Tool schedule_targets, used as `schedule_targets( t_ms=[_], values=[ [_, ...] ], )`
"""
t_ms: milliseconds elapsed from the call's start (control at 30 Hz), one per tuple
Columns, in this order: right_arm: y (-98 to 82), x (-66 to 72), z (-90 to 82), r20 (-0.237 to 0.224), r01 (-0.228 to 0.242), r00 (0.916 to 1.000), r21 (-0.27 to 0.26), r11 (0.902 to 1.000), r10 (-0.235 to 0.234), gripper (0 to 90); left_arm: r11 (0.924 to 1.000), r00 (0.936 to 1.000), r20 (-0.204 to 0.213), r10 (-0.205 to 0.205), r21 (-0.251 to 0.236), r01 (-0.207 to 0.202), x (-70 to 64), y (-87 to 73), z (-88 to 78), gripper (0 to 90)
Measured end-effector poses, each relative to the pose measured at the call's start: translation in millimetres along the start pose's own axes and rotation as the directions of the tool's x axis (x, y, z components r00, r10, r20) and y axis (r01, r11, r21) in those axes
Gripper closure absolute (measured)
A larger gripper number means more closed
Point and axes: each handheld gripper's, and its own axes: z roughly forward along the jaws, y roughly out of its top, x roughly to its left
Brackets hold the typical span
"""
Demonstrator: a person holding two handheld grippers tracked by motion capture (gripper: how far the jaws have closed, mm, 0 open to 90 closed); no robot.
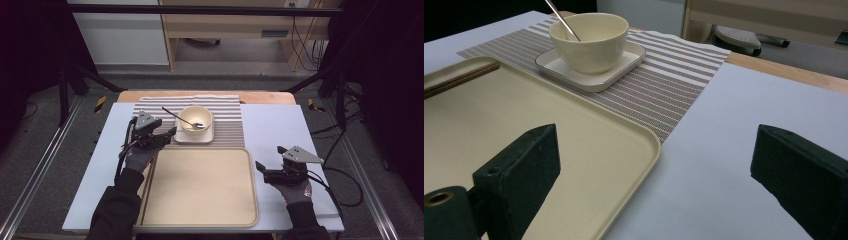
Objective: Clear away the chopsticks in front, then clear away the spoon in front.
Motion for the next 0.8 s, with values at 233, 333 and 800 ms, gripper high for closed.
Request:
schedule_targets(
  t_ms=[233,333,800],
  values=[
    [0.0,-0.1,0.2,-0.003,0.001,1.0,0.001,1.0,-0.001,6.1,0.9997,0.9992,-0.032,-0.023,0.004,0.023,10.9,4.7,11.7,33.1],
    [-0.1,-1.2,1.0,-0.003,0.001,1.0,0.002,1.0,-0.001,6.1,0.9996,0.9985,-0.047,-0.028,0.007,0.029,14.8,5.7,17.1,32.7],
    [0.6,-2.4,-2.5,0.002,-0.006,1.0,-0.012,0.9999,0.006,6.1,0.9972,0.9941,-0.093,-0.055,0.046,0.06,32.8,-1.9,47.7,31.9]
  ],
)
